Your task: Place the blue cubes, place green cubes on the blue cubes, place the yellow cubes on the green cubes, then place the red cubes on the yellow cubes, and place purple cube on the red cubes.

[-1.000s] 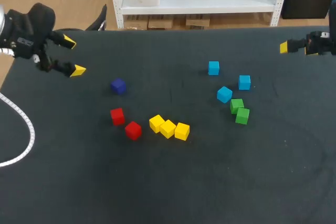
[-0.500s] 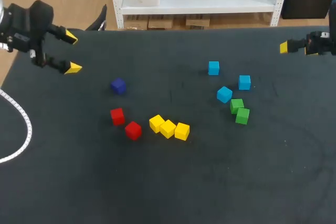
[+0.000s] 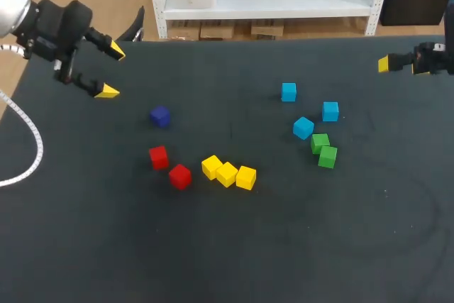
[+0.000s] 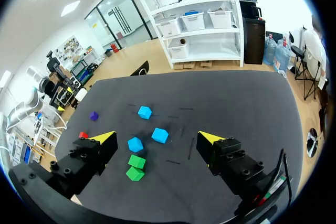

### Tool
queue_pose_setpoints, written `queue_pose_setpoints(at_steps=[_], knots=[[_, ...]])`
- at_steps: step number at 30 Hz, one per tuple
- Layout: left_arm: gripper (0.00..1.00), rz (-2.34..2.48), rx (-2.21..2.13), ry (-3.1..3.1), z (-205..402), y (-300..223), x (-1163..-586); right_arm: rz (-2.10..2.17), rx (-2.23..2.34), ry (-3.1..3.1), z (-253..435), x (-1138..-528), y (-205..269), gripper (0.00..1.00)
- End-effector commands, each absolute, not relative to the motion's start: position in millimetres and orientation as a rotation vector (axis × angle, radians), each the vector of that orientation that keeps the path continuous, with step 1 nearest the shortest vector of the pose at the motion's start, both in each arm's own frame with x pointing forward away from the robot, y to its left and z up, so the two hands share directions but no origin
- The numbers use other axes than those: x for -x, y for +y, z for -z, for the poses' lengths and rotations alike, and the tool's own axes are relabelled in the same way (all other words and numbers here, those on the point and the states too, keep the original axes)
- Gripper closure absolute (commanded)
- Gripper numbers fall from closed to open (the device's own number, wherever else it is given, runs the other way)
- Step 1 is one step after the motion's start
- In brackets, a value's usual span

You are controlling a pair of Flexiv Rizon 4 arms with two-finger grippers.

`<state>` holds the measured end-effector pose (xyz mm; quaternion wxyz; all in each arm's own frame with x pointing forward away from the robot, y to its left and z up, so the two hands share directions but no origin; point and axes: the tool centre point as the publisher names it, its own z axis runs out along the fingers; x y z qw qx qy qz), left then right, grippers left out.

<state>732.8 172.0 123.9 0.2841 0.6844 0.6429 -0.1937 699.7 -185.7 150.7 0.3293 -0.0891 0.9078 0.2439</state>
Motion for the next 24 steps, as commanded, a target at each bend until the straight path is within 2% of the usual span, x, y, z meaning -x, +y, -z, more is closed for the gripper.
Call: queue_pose_setpoints(at_steps=[1, 11, 15, 24], knots=[[0.00, 0.598, -1.861, 1.713, -117.4, 173.6, -743.1, -0.634, 0.231, 2.376, -150.8, -699.4, -185.2, 0.00], [0.00, 0.606, -1.856, 1.715, -116.9, 173.5, -743.5, -0.634, 0.231, 2.376, -150.8, -699.4, -185.2, 0.00], [0.00, 0.606, -1.856, 1.715, -116.9, 173.5, -743.5, -0.509, 0.787, 2.290, -163.7, -699.2, -175.9, 0.00], [0.00, 0.606, -1.856, 1.715, -116.9, 173.5, -743.5, -0.666, 1.625, 1.936, -161.1, -680.8, -174.0, 0.00]])
